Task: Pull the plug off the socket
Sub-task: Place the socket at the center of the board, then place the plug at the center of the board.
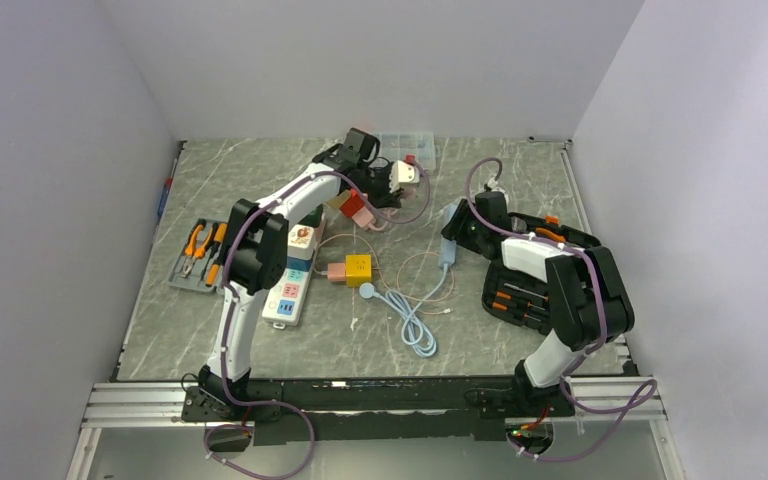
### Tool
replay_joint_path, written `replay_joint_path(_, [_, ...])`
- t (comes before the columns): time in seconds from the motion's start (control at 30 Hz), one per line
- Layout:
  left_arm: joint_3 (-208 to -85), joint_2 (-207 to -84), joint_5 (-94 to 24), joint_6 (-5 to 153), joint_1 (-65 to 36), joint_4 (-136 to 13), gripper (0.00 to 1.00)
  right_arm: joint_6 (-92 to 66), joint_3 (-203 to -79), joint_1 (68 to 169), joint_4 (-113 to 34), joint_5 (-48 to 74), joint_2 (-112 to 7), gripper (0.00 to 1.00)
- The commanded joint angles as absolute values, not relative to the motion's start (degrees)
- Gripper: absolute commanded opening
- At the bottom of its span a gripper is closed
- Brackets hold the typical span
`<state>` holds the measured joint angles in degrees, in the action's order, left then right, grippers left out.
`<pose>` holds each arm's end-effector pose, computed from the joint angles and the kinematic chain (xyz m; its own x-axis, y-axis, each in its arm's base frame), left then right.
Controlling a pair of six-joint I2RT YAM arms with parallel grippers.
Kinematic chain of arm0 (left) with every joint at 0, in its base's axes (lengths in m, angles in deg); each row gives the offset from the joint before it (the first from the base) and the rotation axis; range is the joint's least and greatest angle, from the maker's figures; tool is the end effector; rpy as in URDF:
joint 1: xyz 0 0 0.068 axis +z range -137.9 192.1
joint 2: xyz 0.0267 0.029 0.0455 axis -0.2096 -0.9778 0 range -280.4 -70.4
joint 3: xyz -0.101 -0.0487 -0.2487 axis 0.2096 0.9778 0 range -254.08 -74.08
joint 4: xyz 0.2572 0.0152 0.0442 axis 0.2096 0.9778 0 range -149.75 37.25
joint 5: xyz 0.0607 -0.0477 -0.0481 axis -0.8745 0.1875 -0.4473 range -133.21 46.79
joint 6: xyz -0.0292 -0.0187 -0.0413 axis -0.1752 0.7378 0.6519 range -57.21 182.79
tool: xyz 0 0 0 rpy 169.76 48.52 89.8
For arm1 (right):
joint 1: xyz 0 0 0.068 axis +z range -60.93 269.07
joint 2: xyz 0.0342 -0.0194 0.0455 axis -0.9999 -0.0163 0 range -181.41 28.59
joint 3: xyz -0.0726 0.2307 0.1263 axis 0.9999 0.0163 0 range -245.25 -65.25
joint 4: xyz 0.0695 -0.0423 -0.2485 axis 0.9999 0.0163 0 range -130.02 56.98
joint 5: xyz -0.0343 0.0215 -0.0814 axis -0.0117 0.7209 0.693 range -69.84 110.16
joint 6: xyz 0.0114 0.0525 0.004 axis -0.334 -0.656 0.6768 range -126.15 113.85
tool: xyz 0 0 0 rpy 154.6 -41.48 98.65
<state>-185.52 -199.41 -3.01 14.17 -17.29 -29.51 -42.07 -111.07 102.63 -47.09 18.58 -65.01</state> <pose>0.4294 -0.2683 0.2270 0.1379 0.5800 -0.8028 0.9819 0.0264 0.1878 0.3192 0.0779 0.1644 -0.6630 0.4433 -0.6033 0.1656 0.8727 0.4593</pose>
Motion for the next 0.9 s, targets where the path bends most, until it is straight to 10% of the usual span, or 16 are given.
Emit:
replay_joint_path(0.0, [-184.4, -197.7, -3.5, 13.8, -18.2, -32.2, 0.00, -41.6, -114.1, 101.8, -45.5, 18.7, -62.2, 0.58])
replay_joint_path(0.43, [-185.4, -191.9, 19.7, -11.7, -17.5, -6.8, 0.00, -40.9, -109.8, 101.2, -47.3, 20.6, -53.1, 0.48])
replay_joint_path(0.87, [-180.0, -187.4, 12.9, -38.6, -18.0, -2.0, 0.00, -41.7, -107.6, 101.2, -49.1, 18.3, -53.3, 0.45])
